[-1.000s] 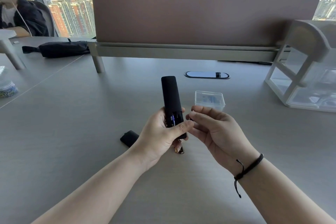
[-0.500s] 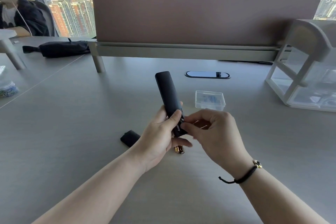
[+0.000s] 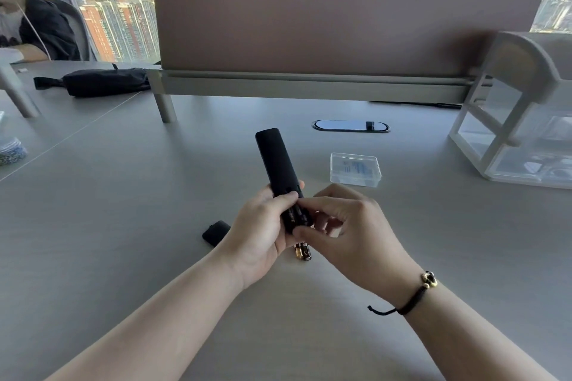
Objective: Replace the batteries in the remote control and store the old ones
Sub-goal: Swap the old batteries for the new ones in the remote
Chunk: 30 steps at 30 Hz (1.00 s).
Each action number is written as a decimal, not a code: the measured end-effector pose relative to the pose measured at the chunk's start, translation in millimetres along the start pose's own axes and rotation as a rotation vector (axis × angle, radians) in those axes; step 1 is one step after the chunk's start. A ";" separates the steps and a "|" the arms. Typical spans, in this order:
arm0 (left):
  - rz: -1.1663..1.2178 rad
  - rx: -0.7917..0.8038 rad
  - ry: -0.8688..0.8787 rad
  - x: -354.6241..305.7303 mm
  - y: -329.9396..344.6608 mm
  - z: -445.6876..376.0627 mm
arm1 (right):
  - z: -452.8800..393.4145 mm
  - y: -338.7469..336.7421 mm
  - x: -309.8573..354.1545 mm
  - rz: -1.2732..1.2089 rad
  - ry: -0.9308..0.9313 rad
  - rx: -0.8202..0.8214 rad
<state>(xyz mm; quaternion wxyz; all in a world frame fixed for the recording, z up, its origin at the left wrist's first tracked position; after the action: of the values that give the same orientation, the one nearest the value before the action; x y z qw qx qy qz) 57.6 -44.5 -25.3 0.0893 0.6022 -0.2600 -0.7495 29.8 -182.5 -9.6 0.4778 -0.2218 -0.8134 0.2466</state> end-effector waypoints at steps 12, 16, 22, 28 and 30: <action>0.006 -0.008 -0.004 -2.1 3.3 2.6 | 0.7 1.7 -1.7 0.061 0.021 -0.097; 0.000 -0.016 0.002 -0.8 4.2 3.8 | -0.3 -0.6 -5.0 0.058 0.058 -0.068; 0.029 -0.017 0.004 -2.5 4.2 4.6 | 0.1 2.8 -3.5 -0.023 0.078 -0.082; 0.046 0.012 0.001 -4.0 4.9 6.6 | -0.9 4.6 -9.3 -0.224 0.225 -0.064; 0.048 0.031 0.001 -4.3 5.9 7.5 | -1.7 6.1 -9.9 -0.297 0.243 -0.033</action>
<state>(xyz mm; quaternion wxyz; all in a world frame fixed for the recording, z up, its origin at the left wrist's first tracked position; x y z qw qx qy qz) 50.5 -45.4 -17.6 0.0981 0.5977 -0.2857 -0.7427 36.5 -183.4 -19.2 0.6001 -0.1352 -0.7774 0.1315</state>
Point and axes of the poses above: each hand's wrist, its own z-axis away from the middle knuckle, its own y-axis out of the palm, x = y × z, the point moved 2 cm from there along -z, towards the middle knuckle, and after that the axes turned 1 degree about z, right-handed, at the moved point
